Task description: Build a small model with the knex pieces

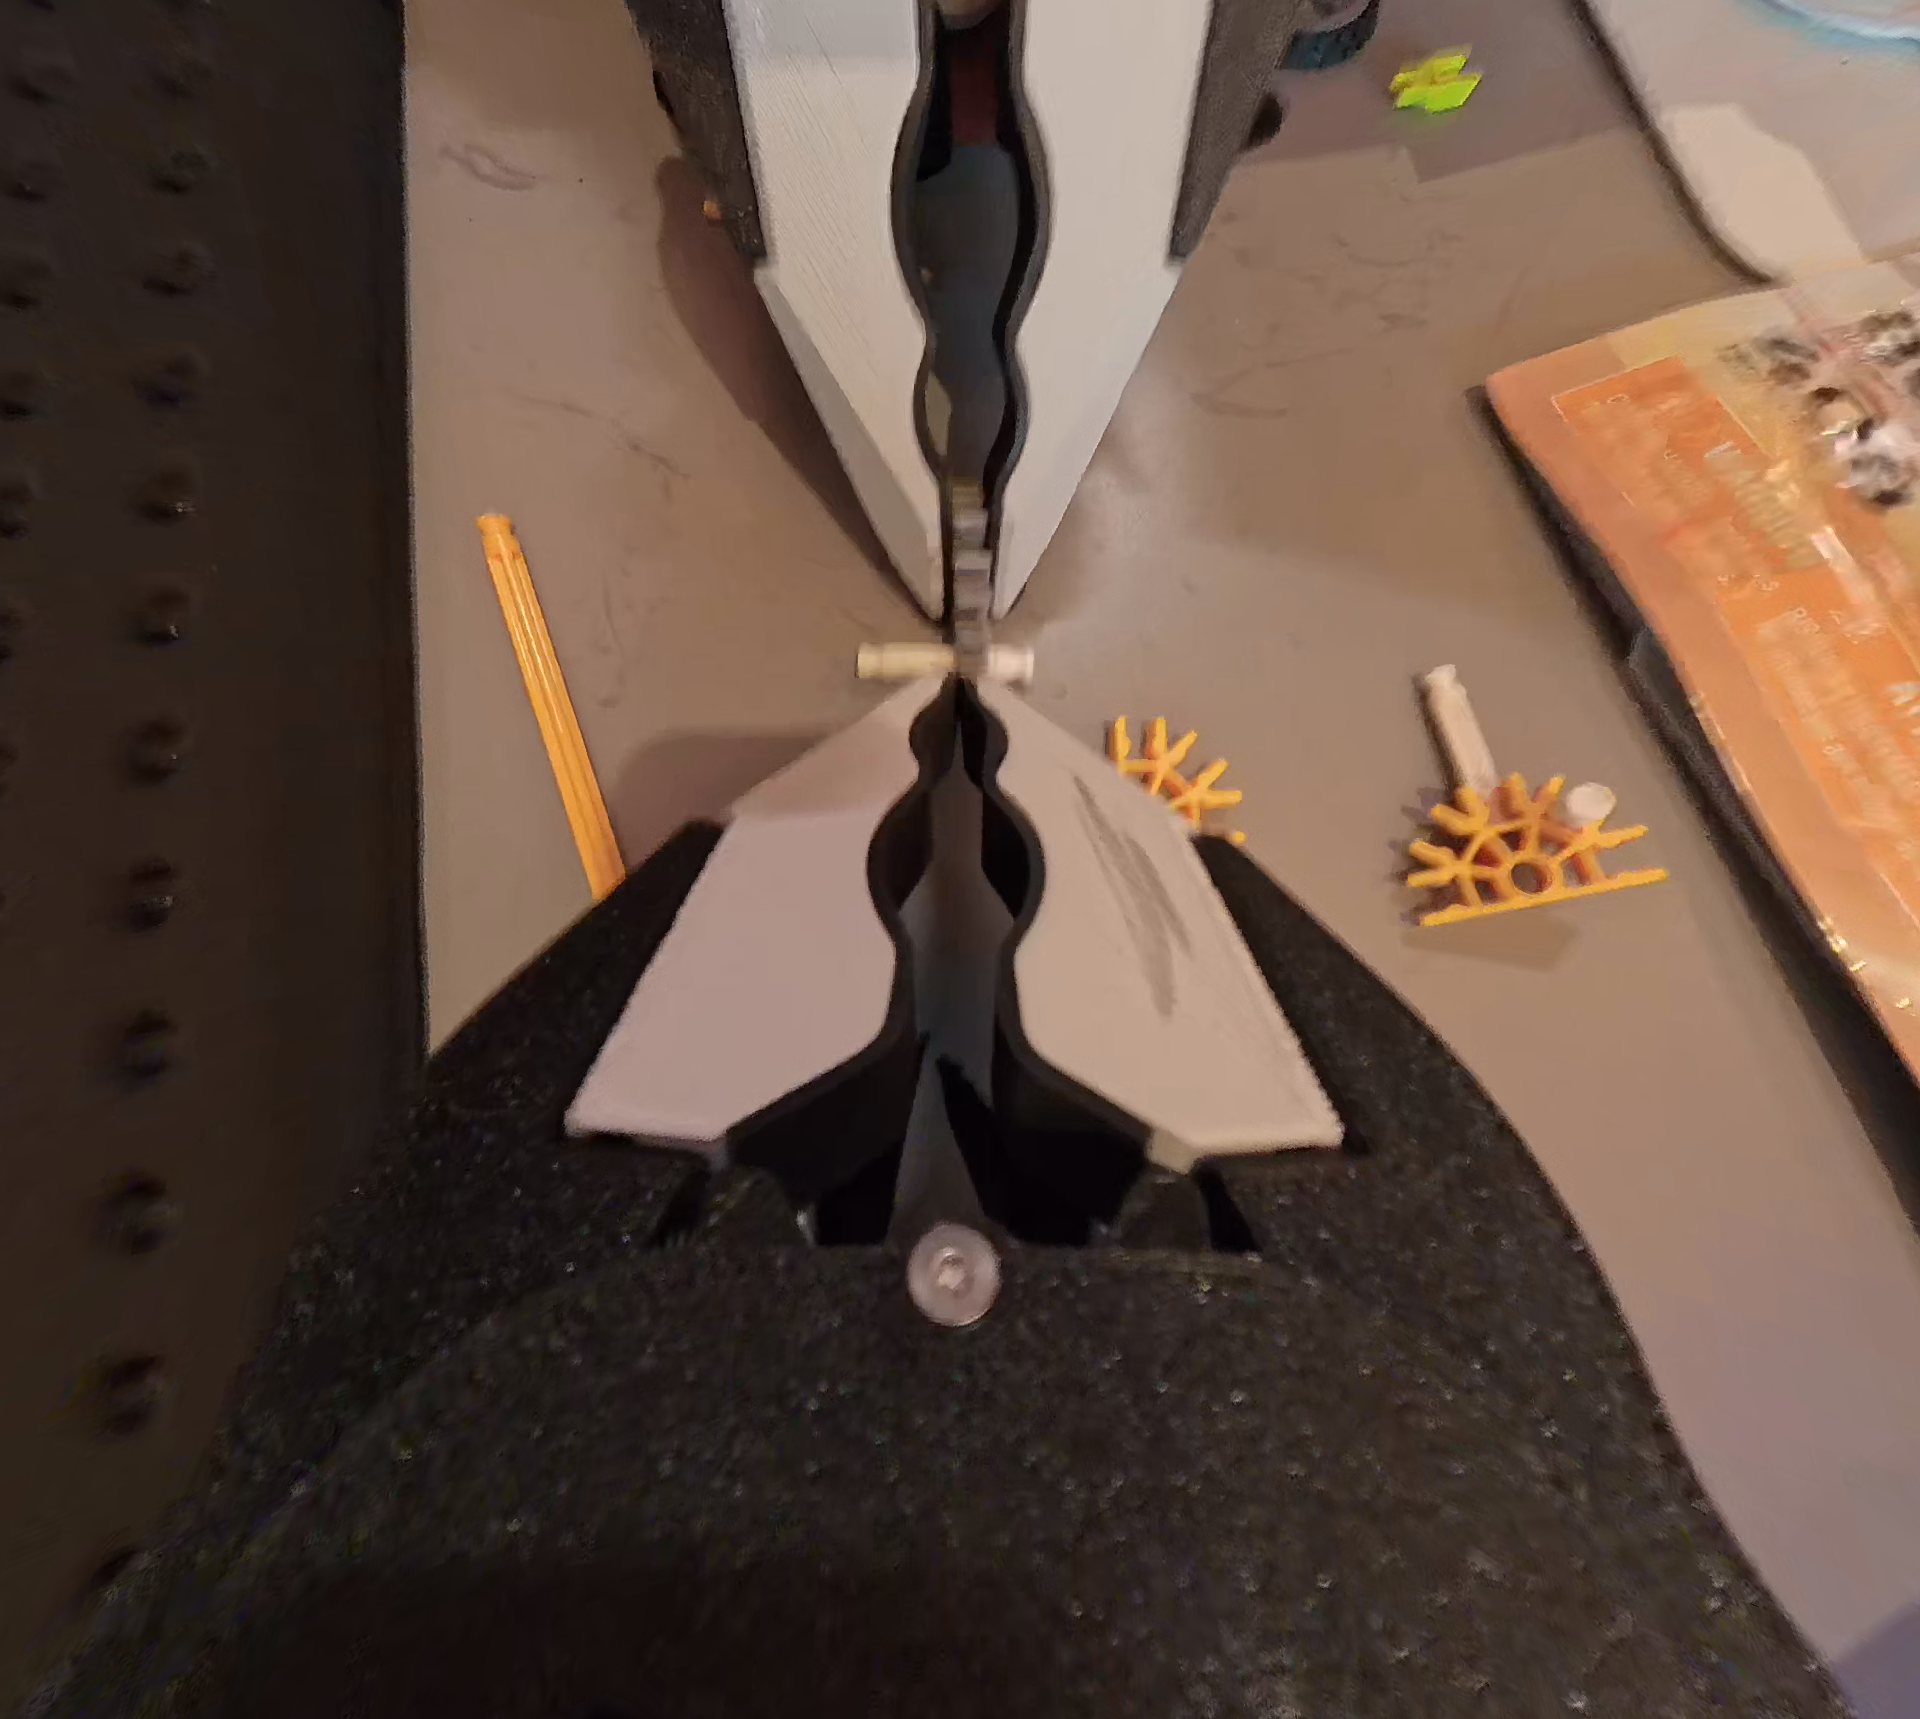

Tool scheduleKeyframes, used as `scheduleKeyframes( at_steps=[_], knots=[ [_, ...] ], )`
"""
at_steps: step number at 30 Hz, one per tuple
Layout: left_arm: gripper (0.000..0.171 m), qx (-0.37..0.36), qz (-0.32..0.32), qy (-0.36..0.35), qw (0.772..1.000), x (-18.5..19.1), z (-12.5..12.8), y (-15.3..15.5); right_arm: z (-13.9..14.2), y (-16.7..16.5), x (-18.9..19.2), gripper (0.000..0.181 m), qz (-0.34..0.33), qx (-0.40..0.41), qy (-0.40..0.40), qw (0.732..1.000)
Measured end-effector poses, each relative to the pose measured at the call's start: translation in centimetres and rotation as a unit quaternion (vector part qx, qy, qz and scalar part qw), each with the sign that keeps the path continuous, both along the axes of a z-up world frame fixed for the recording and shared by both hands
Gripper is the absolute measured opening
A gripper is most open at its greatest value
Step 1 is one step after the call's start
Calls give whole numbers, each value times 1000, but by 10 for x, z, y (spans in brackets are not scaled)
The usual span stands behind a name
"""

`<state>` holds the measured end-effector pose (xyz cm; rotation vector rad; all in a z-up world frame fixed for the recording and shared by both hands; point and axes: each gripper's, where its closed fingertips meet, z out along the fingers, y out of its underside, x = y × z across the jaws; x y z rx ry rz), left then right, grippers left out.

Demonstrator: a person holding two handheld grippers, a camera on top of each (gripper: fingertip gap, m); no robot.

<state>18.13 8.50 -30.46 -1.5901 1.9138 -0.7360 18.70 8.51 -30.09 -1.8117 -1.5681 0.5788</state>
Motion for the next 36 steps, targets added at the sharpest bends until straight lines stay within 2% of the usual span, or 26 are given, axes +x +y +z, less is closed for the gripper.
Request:
scheduleKeyframes(
  at_steps=[14, 36],
  knots=[
    [3, -4, -3, 0, 1000, 0, 1, 0, -3, 0, -3, 0, 15, 0, -9, 1000],
    [5, -1, -4, -2, 1000, 0, 0, 0, -3, 2, 1, 1, -3, 4, -7, 1000]
  ],
)
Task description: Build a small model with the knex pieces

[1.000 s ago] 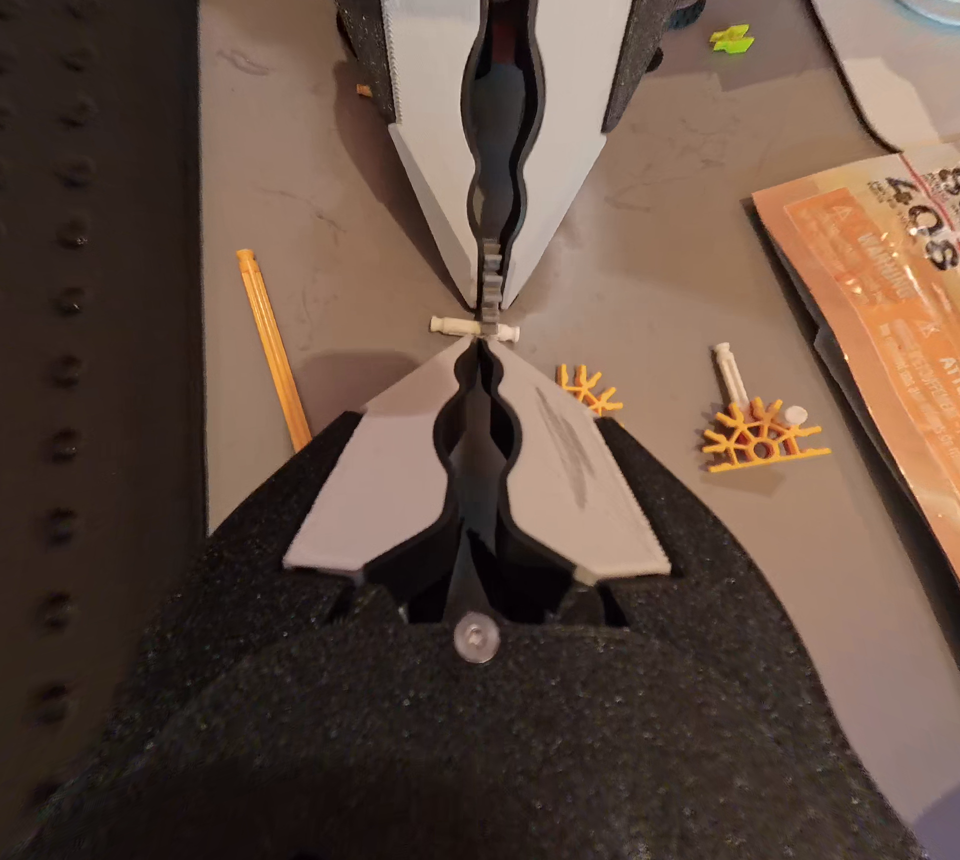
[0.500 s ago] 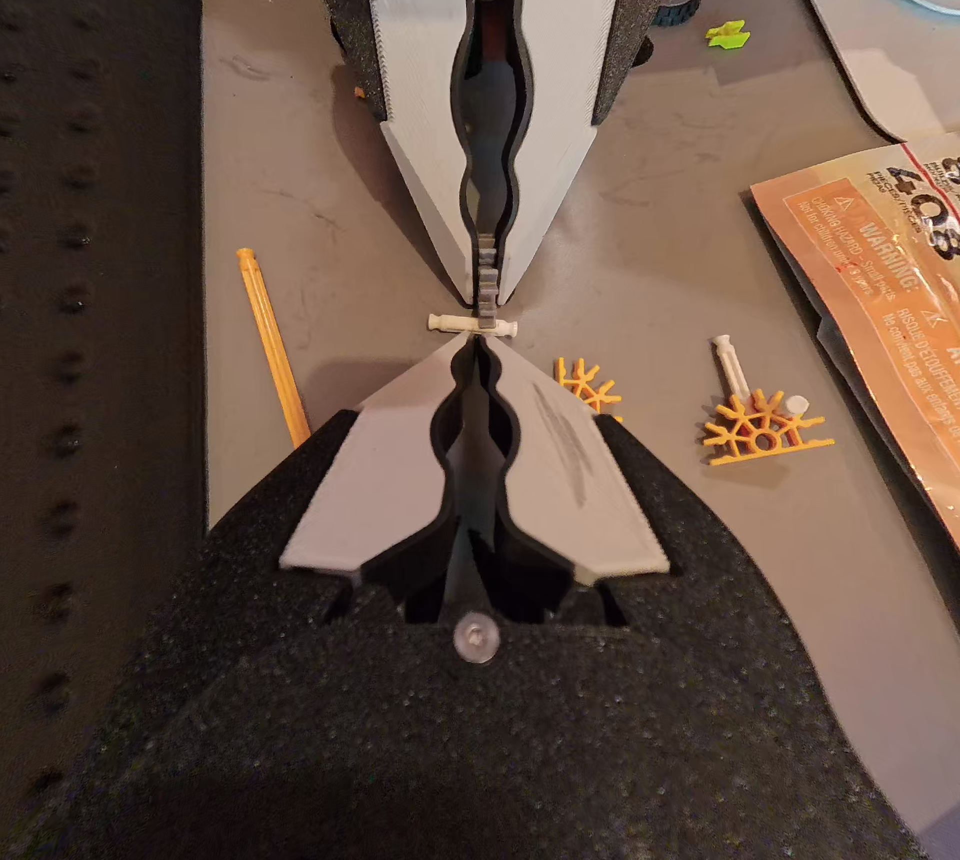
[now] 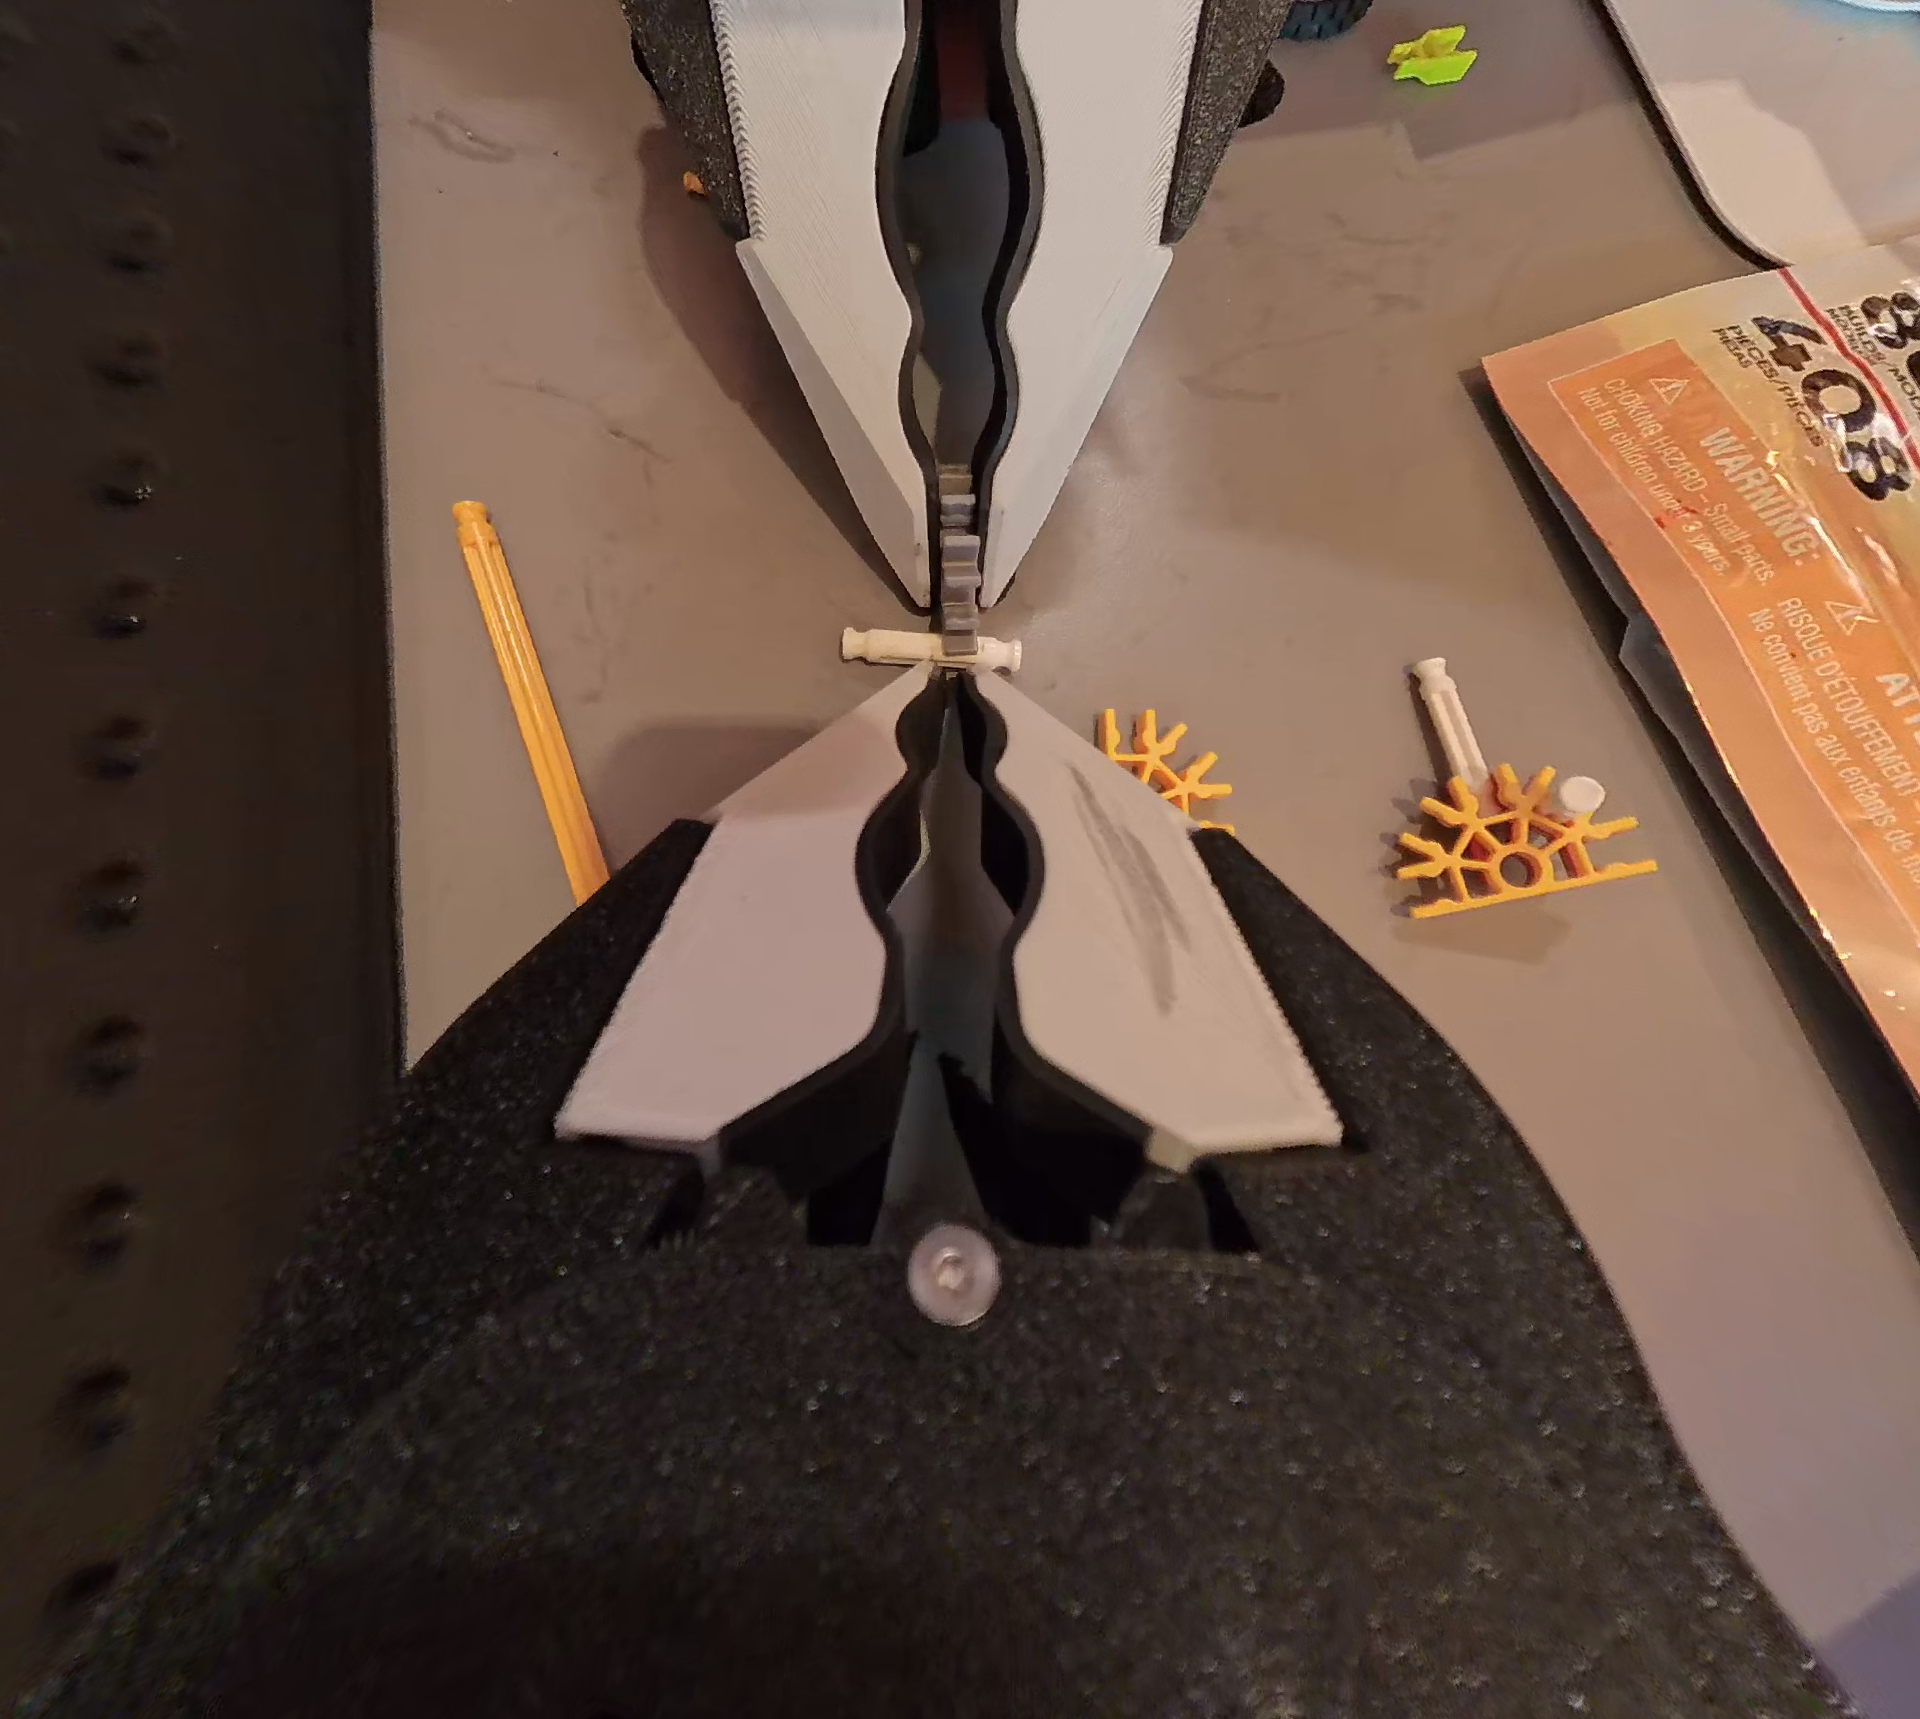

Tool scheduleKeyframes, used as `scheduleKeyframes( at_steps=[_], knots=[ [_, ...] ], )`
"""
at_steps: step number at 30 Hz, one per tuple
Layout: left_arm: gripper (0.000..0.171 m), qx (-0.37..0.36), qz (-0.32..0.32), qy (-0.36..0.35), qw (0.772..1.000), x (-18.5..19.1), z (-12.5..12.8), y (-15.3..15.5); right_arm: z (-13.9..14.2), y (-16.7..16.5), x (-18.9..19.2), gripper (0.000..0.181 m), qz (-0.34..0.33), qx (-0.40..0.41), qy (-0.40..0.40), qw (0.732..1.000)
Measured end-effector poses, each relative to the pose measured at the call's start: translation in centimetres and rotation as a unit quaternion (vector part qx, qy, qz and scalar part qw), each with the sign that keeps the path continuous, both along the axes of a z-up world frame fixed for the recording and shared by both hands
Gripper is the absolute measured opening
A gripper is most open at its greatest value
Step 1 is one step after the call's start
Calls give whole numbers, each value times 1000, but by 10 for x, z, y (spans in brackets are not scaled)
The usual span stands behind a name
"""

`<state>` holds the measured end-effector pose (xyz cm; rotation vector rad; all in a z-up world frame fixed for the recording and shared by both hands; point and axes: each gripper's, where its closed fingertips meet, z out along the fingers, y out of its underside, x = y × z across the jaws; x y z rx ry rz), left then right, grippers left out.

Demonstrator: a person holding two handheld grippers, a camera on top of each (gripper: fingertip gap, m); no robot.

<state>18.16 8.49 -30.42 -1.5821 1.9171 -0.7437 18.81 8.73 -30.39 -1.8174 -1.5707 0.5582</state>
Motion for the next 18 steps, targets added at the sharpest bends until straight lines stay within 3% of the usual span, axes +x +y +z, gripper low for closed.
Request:
scheduleKeyframes(
  at_steps=[18],
  knots=[
    [2, -7, 0, -1, 1000, 1, 1, 0, 1, 0, -5, 0, 38, -24, 3, 999]
  ],
)
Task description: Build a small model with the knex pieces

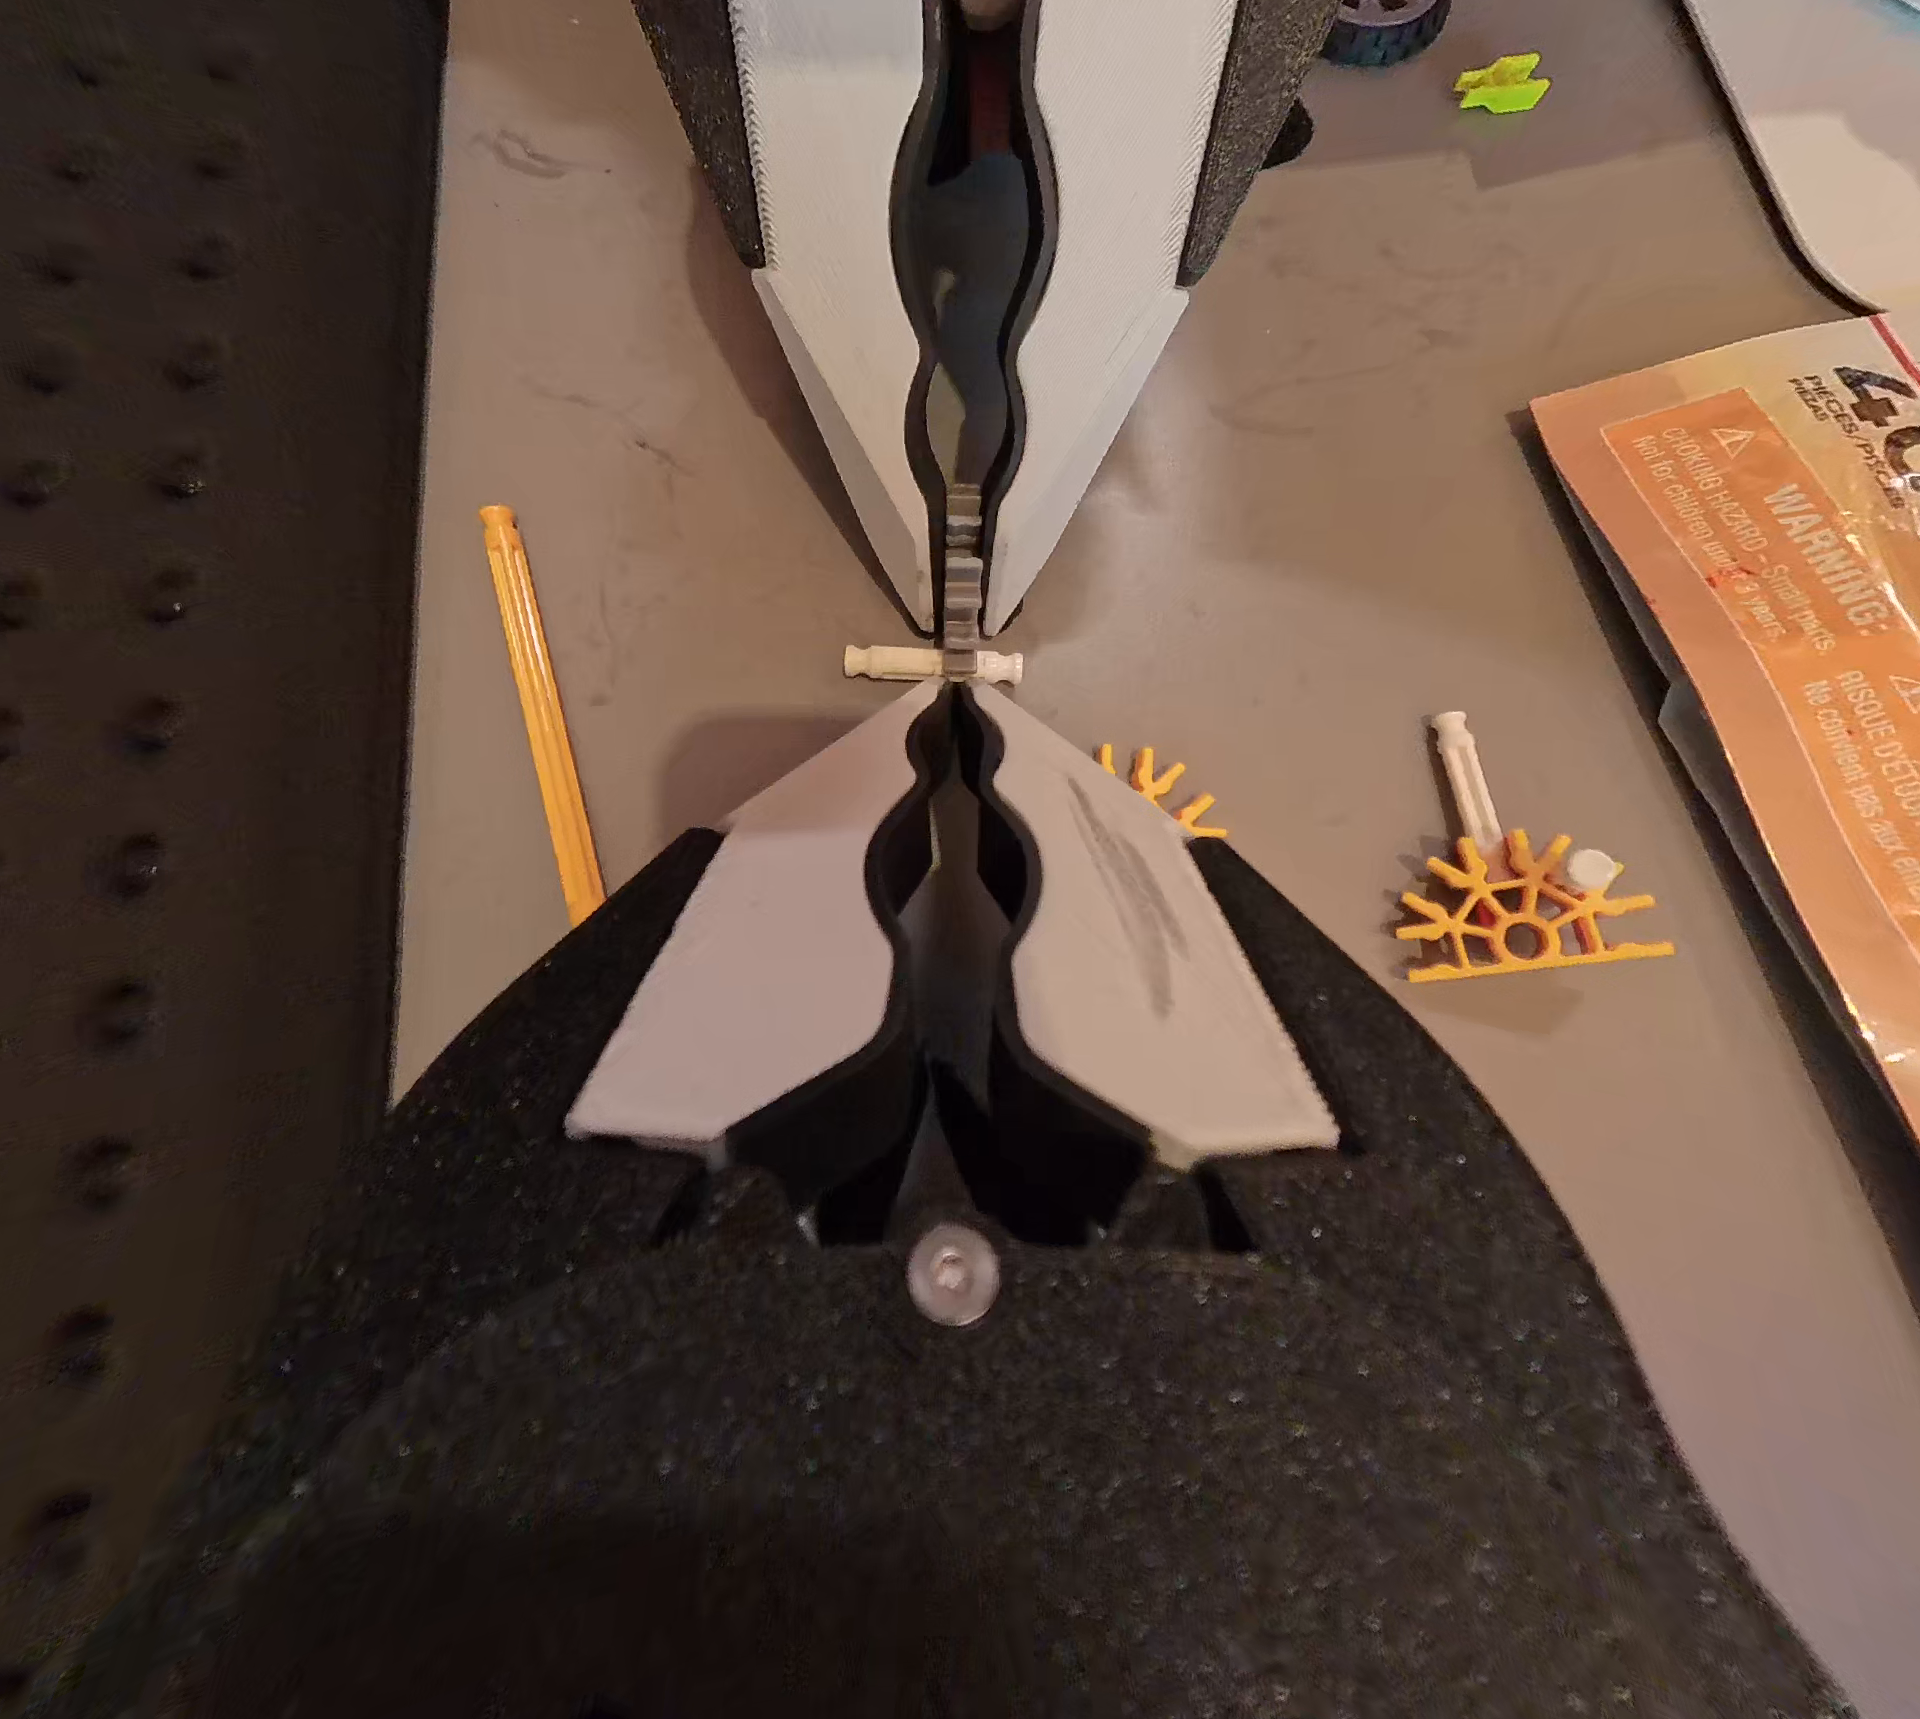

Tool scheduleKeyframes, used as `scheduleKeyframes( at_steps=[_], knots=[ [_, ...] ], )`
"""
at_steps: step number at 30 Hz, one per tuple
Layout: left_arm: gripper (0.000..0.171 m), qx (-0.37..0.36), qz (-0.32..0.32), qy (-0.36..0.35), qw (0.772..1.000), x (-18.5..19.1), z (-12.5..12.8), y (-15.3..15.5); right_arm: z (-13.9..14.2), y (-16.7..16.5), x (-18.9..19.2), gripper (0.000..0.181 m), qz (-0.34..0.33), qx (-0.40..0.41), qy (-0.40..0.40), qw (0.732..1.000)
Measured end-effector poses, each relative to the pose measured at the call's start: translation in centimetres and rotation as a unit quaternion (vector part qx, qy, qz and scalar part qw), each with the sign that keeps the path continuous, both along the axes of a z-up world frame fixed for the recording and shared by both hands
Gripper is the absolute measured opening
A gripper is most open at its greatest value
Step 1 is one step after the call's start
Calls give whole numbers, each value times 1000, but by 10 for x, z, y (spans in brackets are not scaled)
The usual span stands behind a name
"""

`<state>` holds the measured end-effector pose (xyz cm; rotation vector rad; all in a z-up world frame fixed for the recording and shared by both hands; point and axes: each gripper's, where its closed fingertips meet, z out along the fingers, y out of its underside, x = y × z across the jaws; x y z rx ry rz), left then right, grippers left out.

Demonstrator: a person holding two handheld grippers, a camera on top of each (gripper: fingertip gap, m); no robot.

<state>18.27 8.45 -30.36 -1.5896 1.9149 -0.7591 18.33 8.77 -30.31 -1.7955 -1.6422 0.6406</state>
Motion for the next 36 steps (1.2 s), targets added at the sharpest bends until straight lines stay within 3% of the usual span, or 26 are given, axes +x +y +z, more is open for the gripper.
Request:
scheduleKeyframes(
  at_steps=[10, 15, 36],
  knots=[
    [4, 15, 5, -2, 1000, 0, -1, 0, -1, 1, 3, 0, -15, 35, -2, 999],
    [4, 9, 6, -2, 1000, 0, -1, 0, 1, 0, 4, 14, -21, 39, 1, 999],
    [2, 4, 6, -2, 1000, 0, 0, 0, 1, -1, -3, 6, -20, 42, -2, 999]
  ],
)
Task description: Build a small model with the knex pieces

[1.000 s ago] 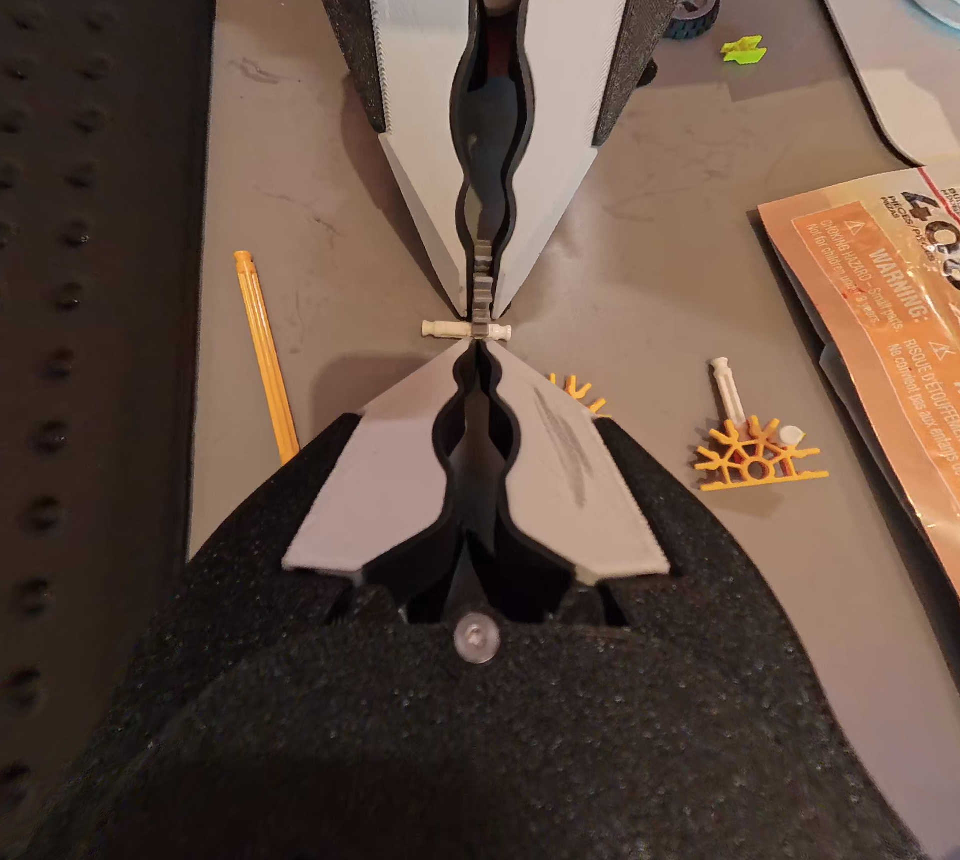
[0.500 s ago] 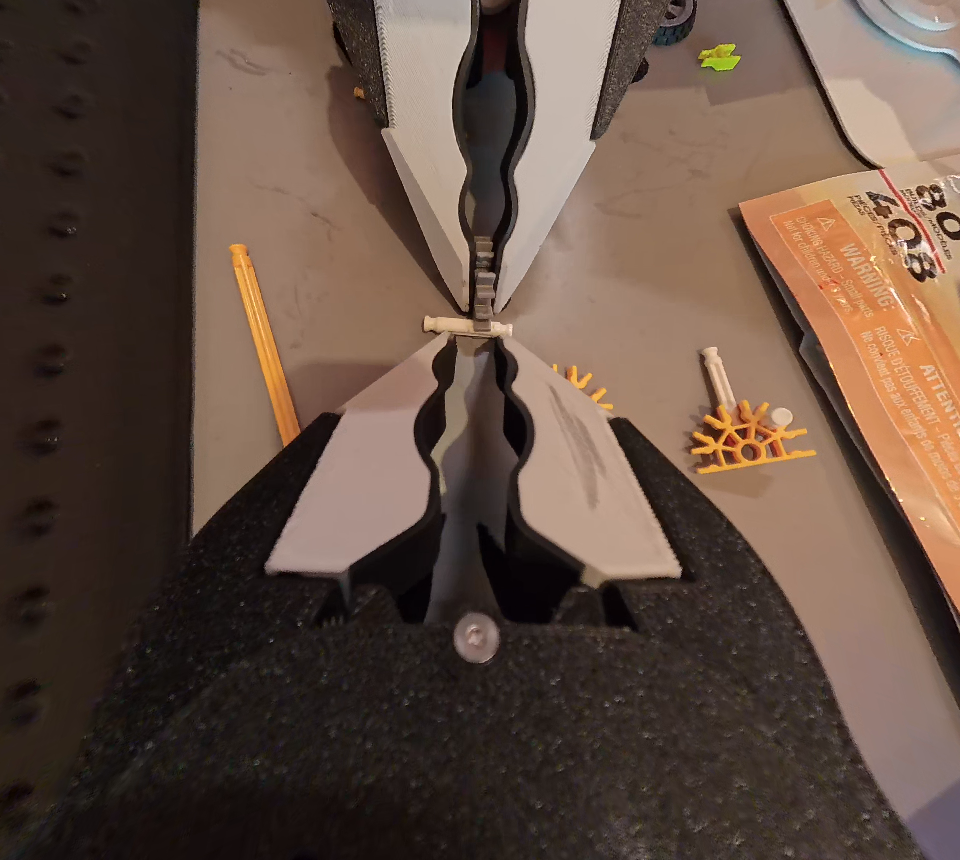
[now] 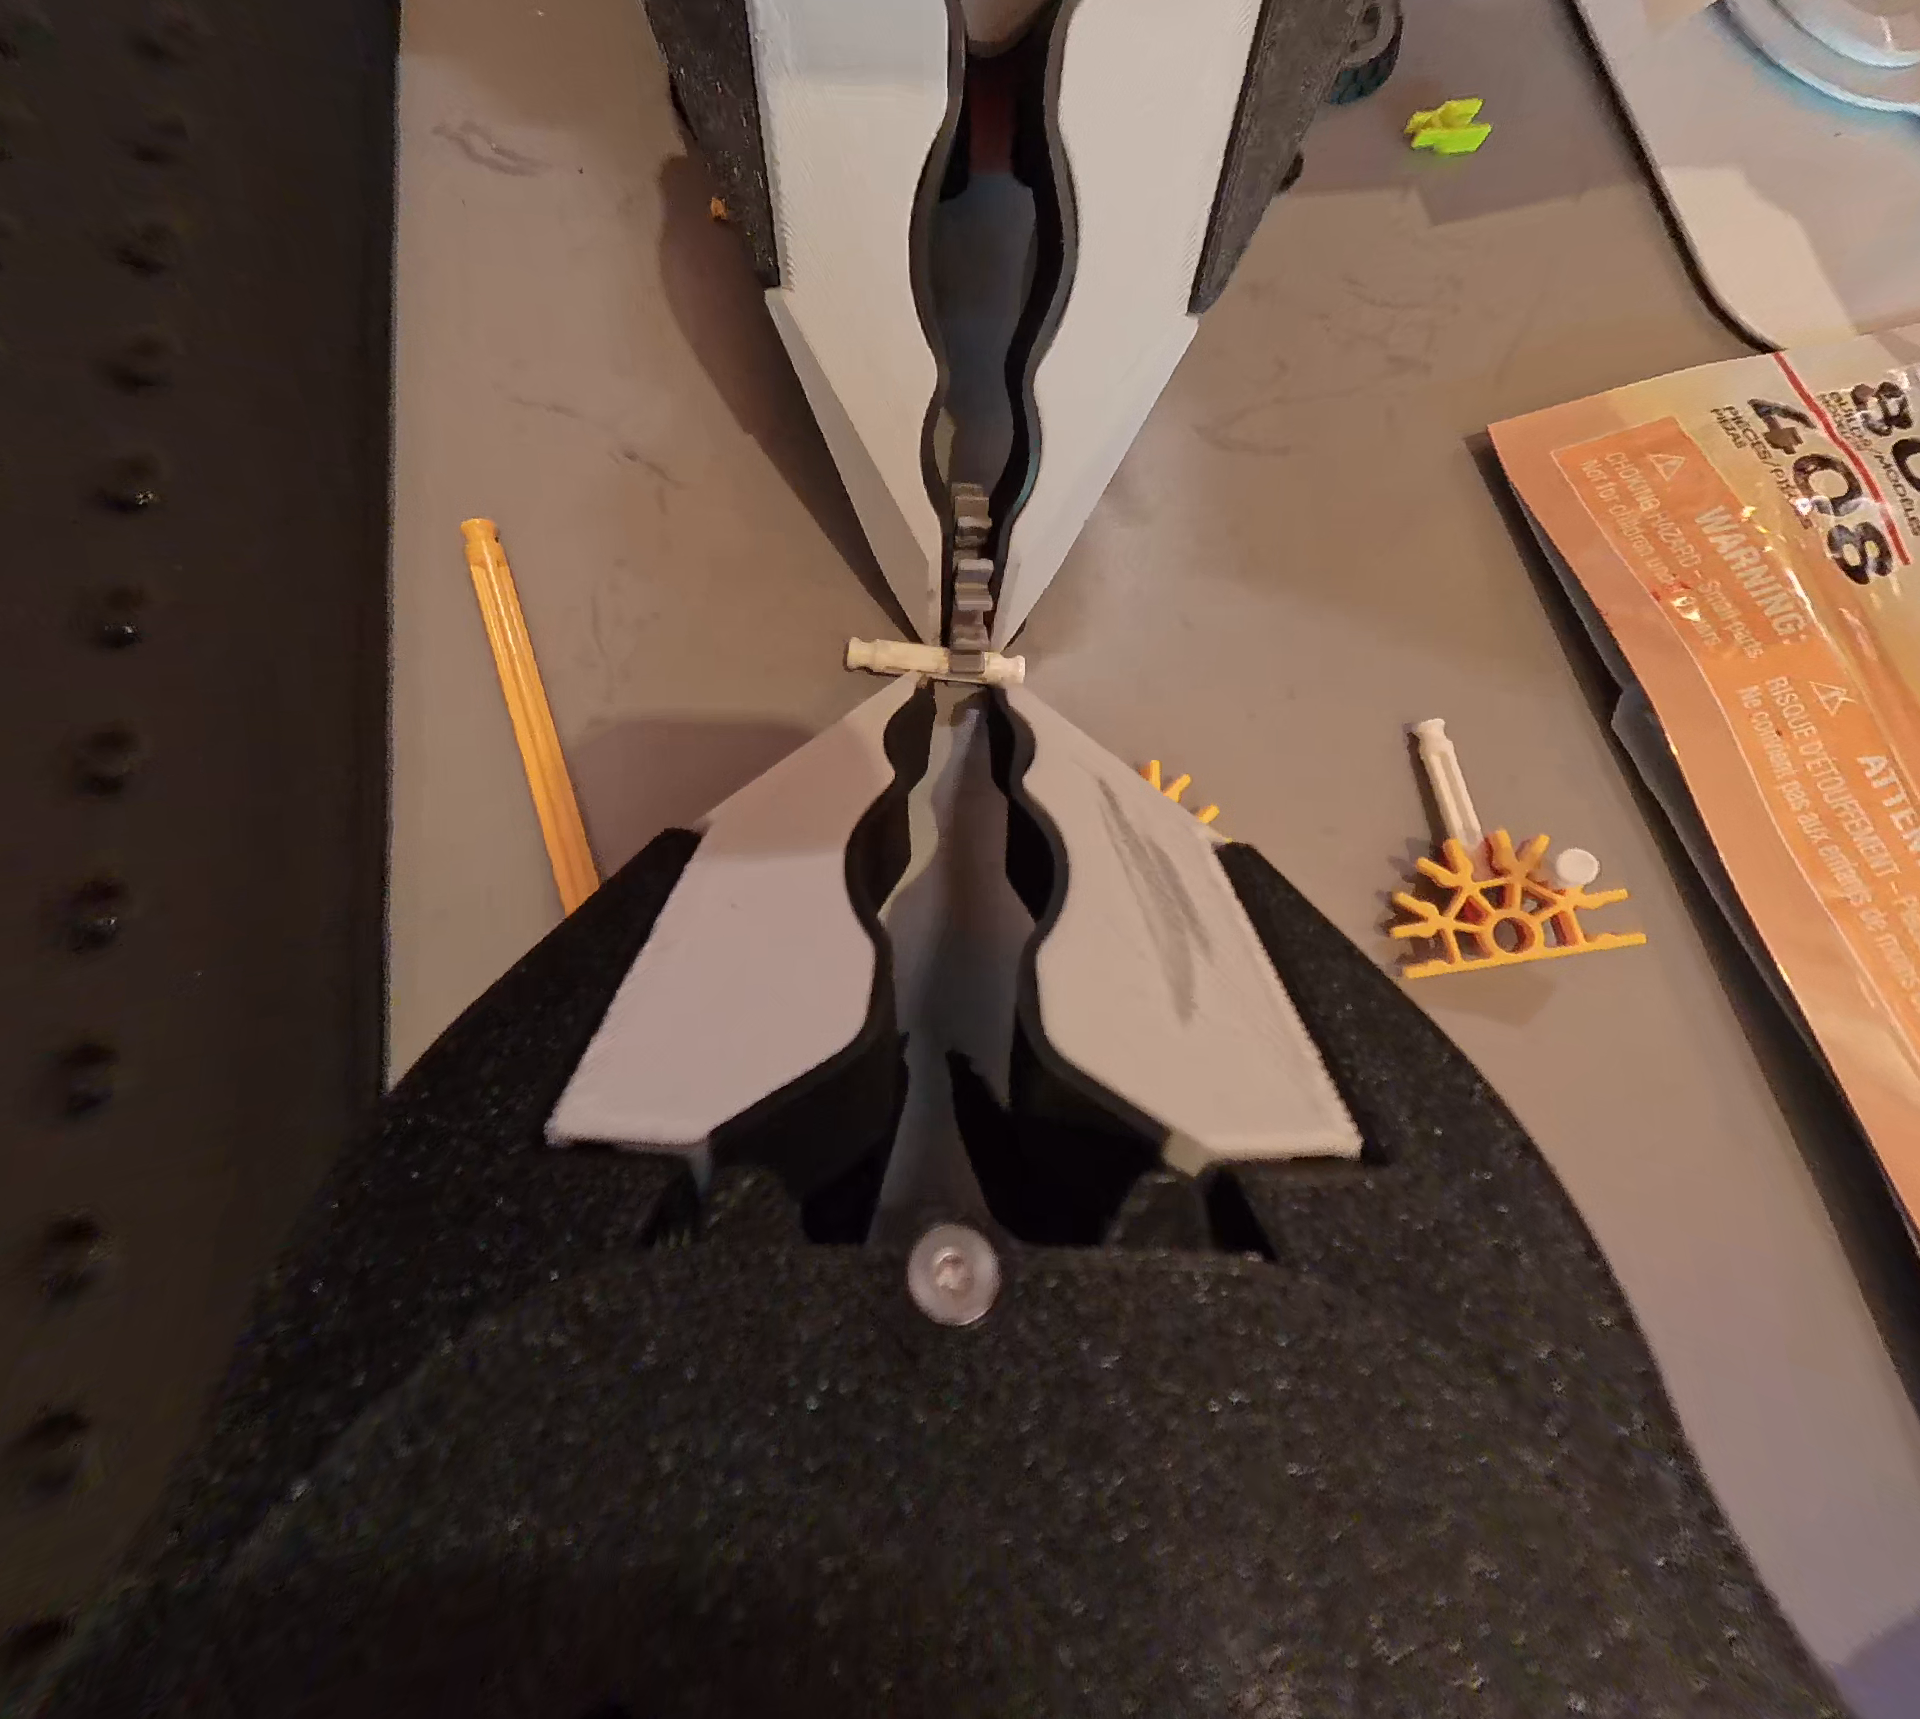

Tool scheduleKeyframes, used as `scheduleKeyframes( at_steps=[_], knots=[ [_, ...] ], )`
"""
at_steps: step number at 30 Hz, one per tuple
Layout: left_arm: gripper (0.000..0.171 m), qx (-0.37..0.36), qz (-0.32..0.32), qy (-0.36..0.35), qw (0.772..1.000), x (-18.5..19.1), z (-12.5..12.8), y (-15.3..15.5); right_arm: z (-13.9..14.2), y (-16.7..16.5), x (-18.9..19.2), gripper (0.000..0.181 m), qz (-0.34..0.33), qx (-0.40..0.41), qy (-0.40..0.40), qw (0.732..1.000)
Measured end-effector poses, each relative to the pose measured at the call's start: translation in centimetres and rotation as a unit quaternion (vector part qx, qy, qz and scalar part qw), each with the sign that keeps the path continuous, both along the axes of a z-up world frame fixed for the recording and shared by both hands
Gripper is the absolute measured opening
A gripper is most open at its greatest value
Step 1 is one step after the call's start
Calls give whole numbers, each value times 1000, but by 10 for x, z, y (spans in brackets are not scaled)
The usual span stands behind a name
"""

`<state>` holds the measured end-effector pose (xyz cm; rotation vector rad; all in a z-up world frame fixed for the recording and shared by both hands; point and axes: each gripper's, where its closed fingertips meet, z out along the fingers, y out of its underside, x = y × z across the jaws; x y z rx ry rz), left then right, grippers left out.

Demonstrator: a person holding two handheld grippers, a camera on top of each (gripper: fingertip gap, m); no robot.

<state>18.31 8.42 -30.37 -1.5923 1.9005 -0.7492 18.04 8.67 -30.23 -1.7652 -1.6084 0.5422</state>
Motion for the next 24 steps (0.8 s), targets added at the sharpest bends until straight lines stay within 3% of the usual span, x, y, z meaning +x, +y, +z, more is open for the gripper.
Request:
scheduleKeyframes(
  at_steps=[18, 24],
  knots=[
    [7, 29, 18, -3, 999, -3, 0, 1, -1, 1, 2, 6, -8, 7, -2, 1000],
    [16, 39, 38, -4, 998, -14, 2, 4, -2, 0, 1, 4, -5, 5, -2, 1000]
  ],
)
